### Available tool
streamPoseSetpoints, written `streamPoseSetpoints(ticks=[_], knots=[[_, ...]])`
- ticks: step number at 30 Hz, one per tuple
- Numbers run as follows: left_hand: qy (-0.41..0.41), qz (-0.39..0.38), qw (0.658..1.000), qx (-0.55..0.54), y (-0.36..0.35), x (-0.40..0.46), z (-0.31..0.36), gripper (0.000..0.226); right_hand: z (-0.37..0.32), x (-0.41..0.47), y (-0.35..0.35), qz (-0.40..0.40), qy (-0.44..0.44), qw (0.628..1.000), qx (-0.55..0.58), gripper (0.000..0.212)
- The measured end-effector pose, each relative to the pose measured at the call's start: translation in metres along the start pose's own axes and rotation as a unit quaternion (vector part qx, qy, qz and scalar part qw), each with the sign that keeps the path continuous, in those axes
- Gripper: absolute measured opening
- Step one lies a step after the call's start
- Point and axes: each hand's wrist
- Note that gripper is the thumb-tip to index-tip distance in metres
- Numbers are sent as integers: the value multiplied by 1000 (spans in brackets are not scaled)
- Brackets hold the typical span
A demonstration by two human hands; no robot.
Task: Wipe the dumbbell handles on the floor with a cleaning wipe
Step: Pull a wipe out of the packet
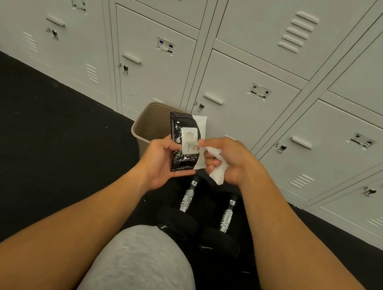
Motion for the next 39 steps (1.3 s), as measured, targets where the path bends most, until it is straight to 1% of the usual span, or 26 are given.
streamPoseSetpoints(ticks=[2,3,5,7,9,11,14,19,23,27,30,33,36,39], knots=[[-1,-10,1000,4,5,0,-4,59,0,7,-5,17,4,1000,13,16],[-3,-10,1000,13,7,0,-5,60,0,10,-7,21,4,1000,13,18],[-4,2,999,41,11,1,-8,53,3,17,-11,25,-4,1000,6,23],[2,33,997,67,17,4,-13,43,9,25,-13,23,-16,1000,6,28],[11,79,994,72,27,7,-19,35,14,34,-13,18,-24,999,15,39],[25,124,989,77,43,9,-28,28,17,42,-13,14,-32,999,20,49],[55,165,980,95,68,13,-40,22,19,55,-15,11,-45,998,30,56],[97,201,968,118,108,25,-60,22,31,87,-18,25,-63,997,32,51],[116,223,955,157,134,35,-80,23,50,112,-20,41,-73,996,-9,34],[146,237,946,167,150,45,-100,19,76,133,-24,60,-83,994,-40,22],[167,241,937,190,162,54,-113,16,95,151,-21,67,-83,992,-74,19],[182,242,930,210,170,62,-121,14,111,164,-16,67,-90,990,-81,15],[176,253,926,217,180,69,-128,13,122,173,-13,61,-96,991,-73,15],[153,278,919,234,196,75,-134,10,128,179,-10,51,-93,992,-73,20]])
Point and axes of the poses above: each hand's wrist, its own x-axis towards the middle knuckle, its own y-axis out of the back of the hand, z = x × y, and after that the axes turned 4 degrees about -z, right-handed
